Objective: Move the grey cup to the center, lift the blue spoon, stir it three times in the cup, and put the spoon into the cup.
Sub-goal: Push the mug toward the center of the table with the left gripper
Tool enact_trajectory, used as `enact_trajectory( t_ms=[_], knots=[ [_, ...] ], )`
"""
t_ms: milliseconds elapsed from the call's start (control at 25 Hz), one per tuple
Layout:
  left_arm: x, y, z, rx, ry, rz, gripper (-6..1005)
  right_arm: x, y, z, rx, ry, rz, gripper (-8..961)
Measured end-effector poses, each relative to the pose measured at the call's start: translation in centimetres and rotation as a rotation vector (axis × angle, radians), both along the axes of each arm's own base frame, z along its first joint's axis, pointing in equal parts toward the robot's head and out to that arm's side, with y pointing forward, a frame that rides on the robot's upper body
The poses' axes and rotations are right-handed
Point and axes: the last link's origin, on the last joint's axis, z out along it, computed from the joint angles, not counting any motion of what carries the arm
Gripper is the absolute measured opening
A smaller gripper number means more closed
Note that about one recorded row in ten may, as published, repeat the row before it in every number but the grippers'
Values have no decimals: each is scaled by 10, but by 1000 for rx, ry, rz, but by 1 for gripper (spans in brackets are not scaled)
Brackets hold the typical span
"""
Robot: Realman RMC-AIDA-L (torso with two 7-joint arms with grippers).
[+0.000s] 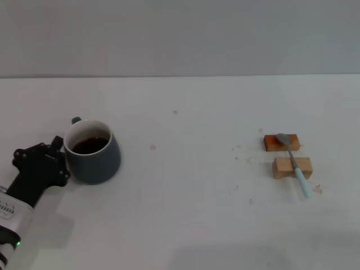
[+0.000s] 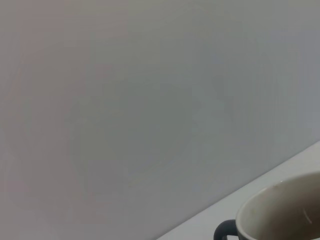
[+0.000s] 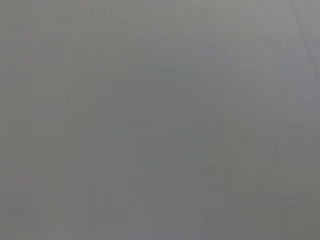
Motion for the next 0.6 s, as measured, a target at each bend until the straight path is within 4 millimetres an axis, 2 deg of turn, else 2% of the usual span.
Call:
enact_trajectory(
  t_ms=[600],
  knots=[
    [28,0,-23,-82,-45,-91,-2,-1,1,0,-2,-1,6,732]
  ],
)
